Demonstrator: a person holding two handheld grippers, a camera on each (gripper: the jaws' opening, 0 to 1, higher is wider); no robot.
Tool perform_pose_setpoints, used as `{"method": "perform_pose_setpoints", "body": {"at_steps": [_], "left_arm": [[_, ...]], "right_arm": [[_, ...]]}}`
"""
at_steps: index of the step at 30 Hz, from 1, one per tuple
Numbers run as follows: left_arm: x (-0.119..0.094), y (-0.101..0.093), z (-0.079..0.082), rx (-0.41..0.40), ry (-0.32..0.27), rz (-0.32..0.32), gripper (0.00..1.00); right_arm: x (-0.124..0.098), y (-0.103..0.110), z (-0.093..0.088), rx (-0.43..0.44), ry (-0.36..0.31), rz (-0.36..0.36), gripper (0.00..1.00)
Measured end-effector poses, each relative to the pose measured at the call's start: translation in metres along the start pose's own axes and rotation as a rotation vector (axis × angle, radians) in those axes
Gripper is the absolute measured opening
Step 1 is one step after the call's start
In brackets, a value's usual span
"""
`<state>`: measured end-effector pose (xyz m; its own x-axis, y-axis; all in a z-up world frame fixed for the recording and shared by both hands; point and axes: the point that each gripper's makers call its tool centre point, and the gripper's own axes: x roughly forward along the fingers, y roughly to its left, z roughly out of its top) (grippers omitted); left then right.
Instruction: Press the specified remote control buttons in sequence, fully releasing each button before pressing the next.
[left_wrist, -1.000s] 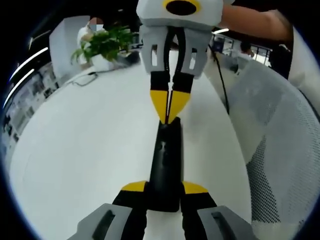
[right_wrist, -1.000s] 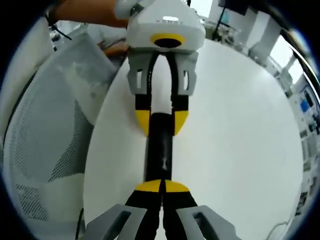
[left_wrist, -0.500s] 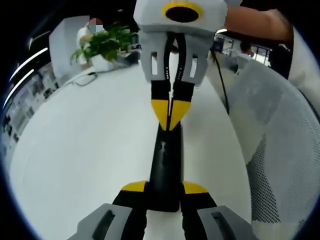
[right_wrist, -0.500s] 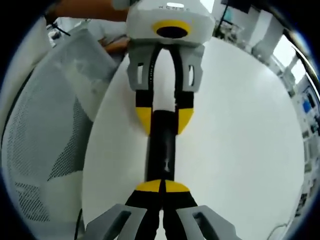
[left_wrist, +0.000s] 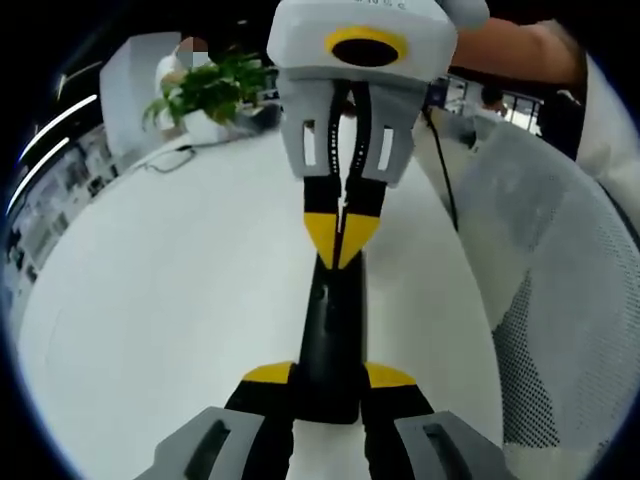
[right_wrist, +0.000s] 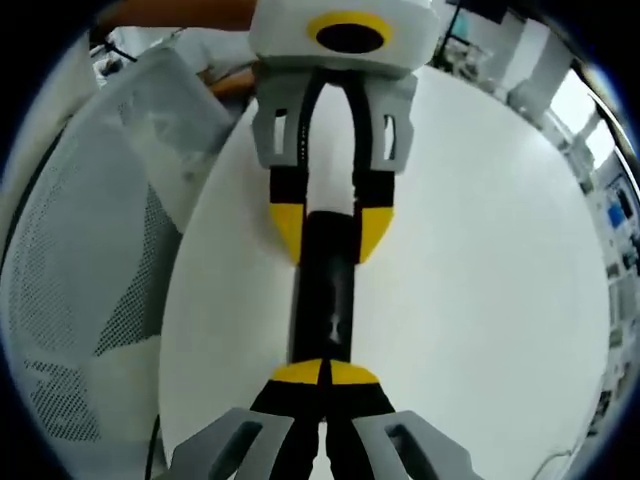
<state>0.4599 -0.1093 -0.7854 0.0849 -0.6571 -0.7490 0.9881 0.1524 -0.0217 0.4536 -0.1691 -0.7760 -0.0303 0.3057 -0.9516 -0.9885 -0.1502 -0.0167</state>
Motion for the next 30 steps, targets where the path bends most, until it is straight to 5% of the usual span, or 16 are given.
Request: {"method": "perform_pose_setpoints", "body": {"at_steps": [15, 30], "left_arm": [[-0.0005, -0.0024, 0.0015, 0.008, 0.004, -0.001, 0.24], [-0.0011, -0.0034, 0.0012, 0.019, 0.007, 0.001, 0.24]], "right_arm": [[0.0009, 0.0006, -0.0001, -0.014, 0.051, 0.007, 0.00], [-0.0018, 0.0012, 0.0007, 0.006, 0.004, -0.010, 0.00]]}}
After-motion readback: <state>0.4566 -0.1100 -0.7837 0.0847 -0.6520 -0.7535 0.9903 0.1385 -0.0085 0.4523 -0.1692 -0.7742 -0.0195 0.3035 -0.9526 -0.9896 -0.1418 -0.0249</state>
